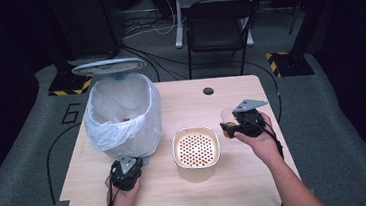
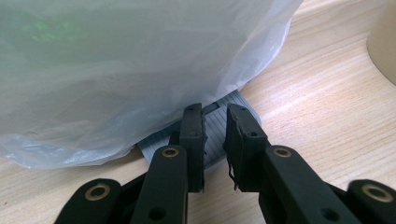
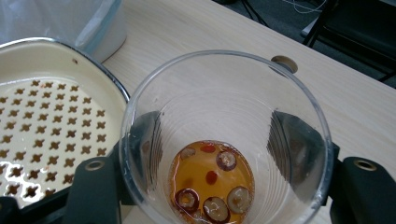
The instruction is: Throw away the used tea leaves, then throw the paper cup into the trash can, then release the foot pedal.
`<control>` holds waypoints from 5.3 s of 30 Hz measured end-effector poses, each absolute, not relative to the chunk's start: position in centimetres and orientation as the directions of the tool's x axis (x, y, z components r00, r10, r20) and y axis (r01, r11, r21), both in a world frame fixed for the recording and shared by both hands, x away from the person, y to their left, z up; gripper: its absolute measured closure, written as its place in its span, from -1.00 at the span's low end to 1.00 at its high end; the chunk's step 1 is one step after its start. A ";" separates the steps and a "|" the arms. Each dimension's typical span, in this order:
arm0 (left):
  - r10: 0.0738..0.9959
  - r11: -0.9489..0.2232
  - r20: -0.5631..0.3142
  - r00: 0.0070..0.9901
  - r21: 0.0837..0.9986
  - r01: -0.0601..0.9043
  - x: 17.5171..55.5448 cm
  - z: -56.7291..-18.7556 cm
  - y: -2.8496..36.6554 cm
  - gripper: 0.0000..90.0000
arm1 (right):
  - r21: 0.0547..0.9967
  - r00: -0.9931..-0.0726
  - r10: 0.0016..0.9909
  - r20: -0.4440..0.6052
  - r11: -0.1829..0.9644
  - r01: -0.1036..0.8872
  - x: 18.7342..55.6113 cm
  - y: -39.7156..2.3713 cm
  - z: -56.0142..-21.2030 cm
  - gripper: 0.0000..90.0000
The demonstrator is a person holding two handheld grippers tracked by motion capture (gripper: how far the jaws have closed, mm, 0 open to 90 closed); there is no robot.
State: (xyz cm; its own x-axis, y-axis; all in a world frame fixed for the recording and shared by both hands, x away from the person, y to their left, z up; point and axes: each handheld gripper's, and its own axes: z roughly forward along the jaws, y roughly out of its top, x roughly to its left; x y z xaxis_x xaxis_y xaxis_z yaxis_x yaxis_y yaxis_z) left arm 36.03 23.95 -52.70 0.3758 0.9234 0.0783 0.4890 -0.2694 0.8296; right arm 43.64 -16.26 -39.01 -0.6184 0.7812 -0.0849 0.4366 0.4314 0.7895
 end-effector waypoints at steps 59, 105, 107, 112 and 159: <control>0.923 -0.271 0.079 0.377 0.829 0.489 36.0 -52.7 24.0 0.71 | 0.746 -0.680 0.518 -0.519 0.663 -0.063 44.6 -12.0 -37.3 -0.21; 0.923 -0.272 0.082 0.376 0.829 0.488 36.0 -52.7 24.0 0.71 | 0.220 -0.369 0.051 -0.928 0.876 -0.430 39.5 -7.6 -39.6 -0.17; 0.923 -0.273 0.083 0.375 0.830 0.487 36.0 -52.7 24.0 0.71 | 0.191 -0.354 0.027 -0.935 0.879 -0.438 39.4 -7.5 -39.8 -0.17; 0.923 -0.272 0.083 0.375 0.830 0.487 36.0 -52.7 24.0 0.71 | 0.076 -0.285 -0.062 -0.956 0.891 -0.448 38.8 -7.1 -40.3 -0.17; 0.924 -0.270 0.081 0.375 0.831 0.487 36.0 -52.7 23.9 0.71 | -0.534 0.136 -0.531 -0.836 0.731 -0.425 37.3 -5.6 -42.5 -0.17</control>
State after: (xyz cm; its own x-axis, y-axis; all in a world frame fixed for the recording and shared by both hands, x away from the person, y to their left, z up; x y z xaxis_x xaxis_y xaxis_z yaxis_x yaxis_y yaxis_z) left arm 36.03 23.94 -52.71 0.3748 0.9236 0.0806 0.4867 -0.2700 0.8308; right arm 37.31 -5.58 -42.51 0.1363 -0.5313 -0.8362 -0.4253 0.7309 -0.5337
